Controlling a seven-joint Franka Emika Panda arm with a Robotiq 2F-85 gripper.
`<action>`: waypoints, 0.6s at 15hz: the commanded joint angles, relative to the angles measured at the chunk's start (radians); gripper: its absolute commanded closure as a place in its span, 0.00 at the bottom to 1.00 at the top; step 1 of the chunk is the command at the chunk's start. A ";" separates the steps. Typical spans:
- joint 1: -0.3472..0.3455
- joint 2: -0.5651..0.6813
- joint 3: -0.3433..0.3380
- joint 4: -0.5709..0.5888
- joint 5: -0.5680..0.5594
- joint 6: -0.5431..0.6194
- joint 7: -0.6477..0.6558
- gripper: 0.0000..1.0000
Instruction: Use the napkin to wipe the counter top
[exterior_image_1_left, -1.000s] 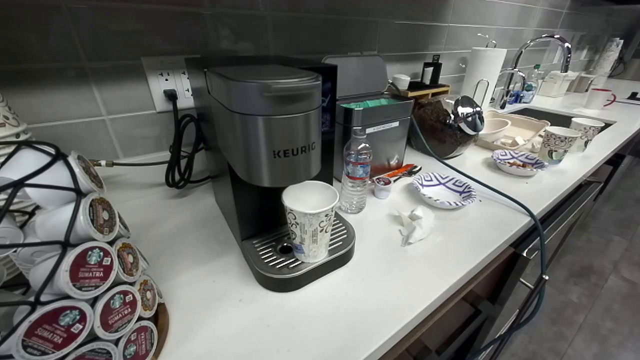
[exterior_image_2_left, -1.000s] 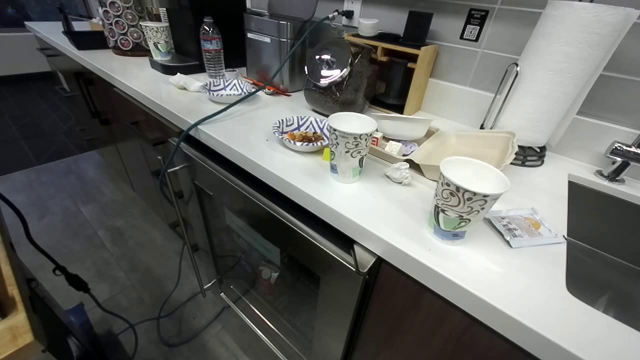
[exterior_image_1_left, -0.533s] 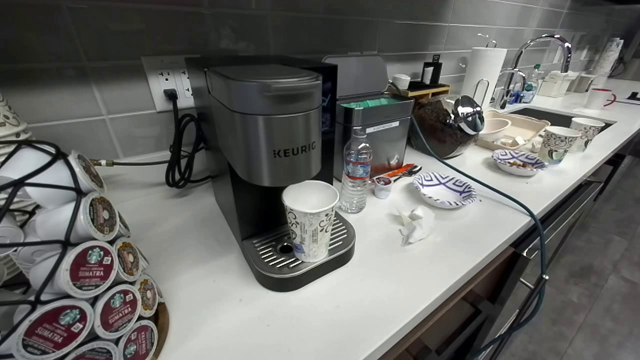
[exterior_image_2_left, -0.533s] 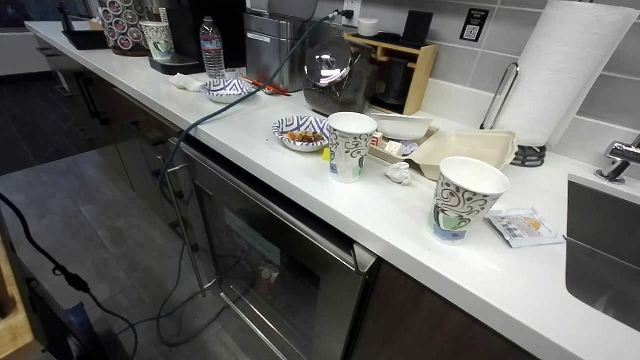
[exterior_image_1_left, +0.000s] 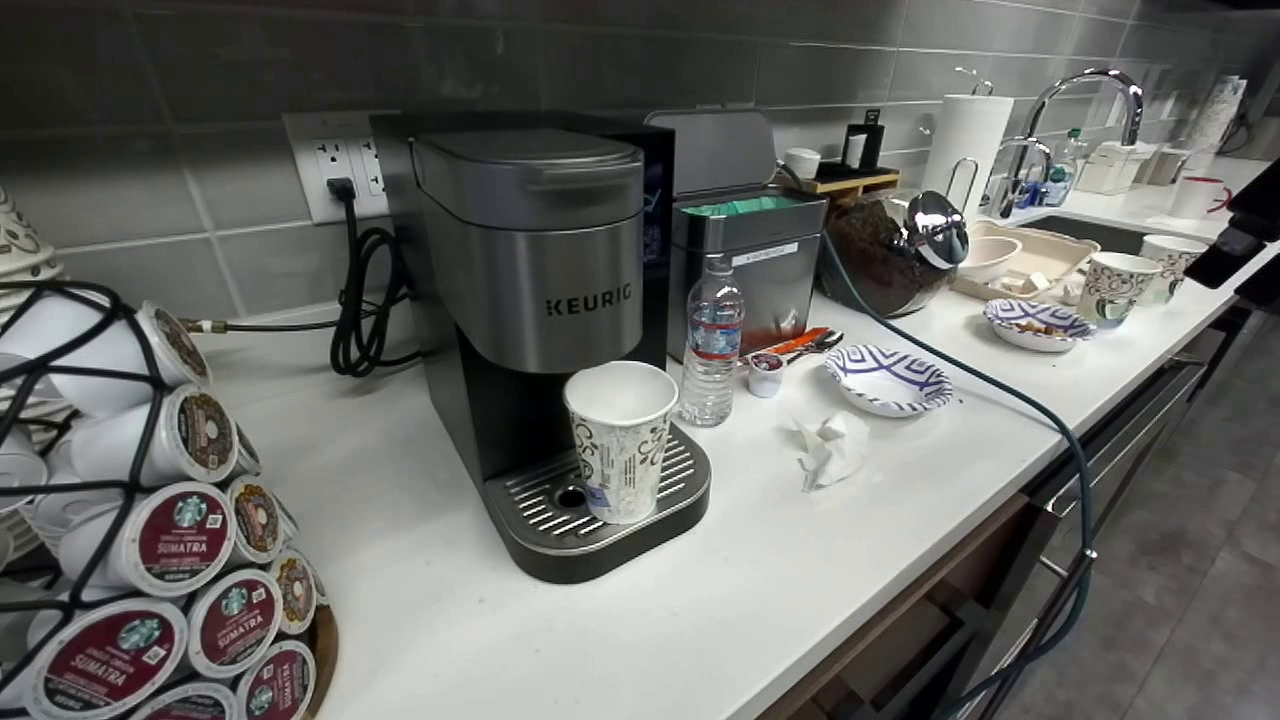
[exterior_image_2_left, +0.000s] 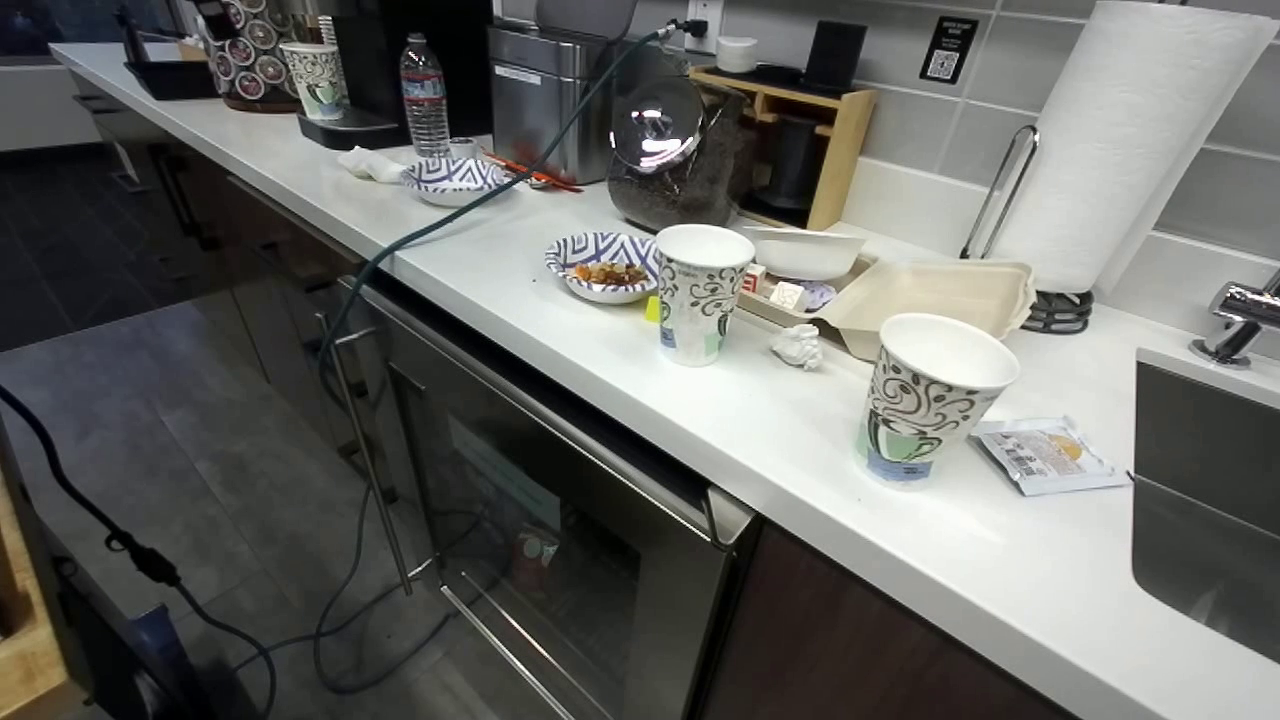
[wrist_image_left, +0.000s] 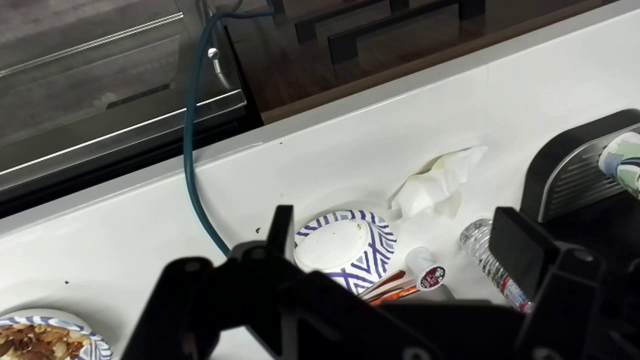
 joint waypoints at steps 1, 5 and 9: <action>0.014 0.000 -0.014 0.002 -0.013 0.000 0.010 0.00; 0.016 0.027 0.009 0.001 -0.003 0.055 0.043 0.00; 0.005 0.170 0.076 0.028 -0.009 0.266 0.152 0.00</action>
